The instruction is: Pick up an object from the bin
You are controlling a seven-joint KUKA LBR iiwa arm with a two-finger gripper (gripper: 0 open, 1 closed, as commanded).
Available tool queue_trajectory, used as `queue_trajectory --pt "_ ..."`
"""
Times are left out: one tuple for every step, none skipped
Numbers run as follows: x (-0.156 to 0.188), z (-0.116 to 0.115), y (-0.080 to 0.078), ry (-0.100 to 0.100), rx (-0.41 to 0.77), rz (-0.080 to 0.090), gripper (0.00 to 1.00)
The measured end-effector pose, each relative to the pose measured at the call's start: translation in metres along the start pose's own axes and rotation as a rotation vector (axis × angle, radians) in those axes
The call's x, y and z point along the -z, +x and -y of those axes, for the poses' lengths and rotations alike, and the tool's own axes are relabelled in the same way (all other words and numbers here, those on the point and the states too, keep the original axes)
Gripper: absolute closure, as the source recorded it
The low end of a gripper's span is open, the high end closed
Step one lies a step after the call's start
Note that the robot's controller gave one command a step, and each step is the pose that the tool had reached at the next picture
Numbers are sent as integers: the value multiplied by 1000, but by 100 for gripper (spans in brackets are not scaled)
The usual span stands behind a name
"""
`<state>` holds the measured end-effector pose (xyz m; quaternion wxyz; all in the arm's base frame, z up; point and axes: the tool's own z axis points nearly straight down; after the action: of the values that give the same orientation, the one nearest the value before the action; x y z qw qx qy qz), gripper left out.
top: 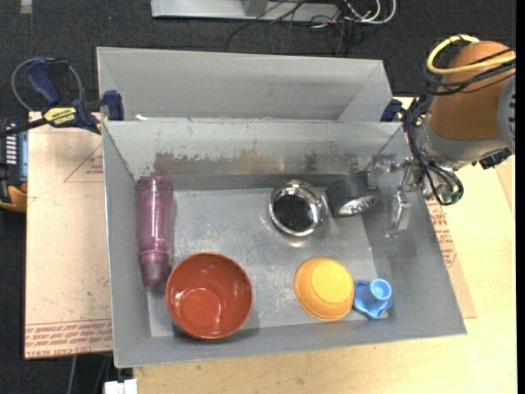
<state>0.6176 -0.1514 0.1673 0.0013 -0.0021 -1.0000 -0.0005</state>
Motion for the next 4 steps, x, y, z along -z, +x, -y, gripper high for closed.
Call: queue_trajectory --pt "4 -1 -1 1 4 5 0" --pt "-40 -20 -21 3 -233 34 0" --pt "-44 -21 -22 4 -166 38 0" --pt "-45 -20 -22 4 -186 42 0"
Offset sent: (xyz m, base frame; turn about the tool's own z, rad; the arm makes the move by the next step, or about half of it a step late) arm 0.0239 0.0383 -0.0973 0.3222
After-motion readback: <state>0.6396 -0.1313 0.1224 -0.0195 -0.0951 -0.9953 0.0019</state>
